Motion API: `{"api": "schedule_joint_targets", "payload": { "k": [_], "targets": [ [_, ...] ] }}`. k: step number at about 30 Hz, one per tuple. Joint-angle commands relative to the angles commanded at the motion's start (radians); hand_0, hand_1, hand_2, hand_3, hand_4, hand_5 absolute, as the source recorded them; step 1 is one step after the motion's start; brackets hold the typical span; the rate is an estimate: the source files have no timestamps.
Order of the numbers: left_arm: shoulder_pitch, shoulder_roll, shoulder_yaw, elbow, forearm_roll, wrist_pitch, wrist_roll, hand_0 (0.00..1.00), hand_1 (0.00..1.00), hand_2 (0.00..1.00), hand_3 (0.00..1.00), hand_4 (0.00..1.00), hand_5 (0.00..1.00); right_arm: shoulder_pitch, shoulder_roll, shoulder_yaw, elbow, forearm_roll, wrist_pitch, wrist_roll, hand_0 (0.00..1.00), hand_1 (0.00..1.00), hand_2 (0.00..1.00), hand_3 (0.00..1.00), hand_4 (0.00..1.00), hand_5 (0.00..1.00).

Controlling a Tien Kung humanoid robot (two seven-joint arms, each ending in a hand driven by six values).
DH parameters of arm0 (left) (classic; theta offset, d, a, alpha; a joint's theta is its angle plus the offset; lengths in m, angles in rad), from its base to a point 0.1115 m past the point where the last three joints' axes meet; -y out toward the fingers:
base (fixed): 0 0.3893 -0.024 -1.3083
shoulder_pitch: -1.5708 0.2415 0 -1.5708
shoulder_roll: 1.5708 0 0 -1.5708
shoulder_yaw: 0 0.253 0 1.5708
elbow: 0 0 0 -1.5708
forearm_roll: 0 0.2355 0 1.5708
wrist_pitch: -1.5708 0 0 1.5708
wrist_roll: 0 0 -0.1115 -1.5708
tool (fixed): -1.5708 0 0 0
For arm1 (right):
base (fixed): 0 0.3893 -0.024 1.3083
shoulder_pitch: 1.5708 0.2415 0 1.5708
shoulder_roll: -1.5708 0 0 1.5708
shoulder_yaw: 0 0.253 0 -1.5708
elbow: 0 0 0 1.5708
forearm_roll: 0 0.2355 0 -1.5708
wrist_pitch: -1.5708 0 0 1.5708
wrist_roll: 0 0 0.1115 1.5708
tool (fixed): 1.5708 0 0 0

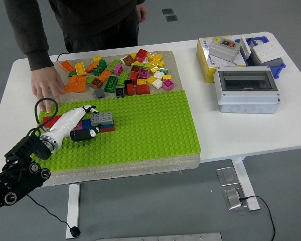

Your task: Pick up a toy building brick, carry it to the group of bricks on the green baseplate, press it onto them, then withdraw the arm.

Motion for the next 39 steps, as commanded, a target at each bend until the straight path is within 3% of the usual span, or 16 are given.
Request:
{"api": "schedule_joint_targets", "payload": {
  "k": [39],
  "targets": [
    [-0.003, 0.01, -0.012, -0.004, -0.007, -0.006, 0.001, 0.998, 0.968, 0.947, 0.755, 0.616, 0.331, -0.003, 0.0, 0.012, -0.001, -0.017, 0.002, -0.009, 0.649, 0.621, 0.599, 0.599, 0.636, 0.998]
  ]
}}
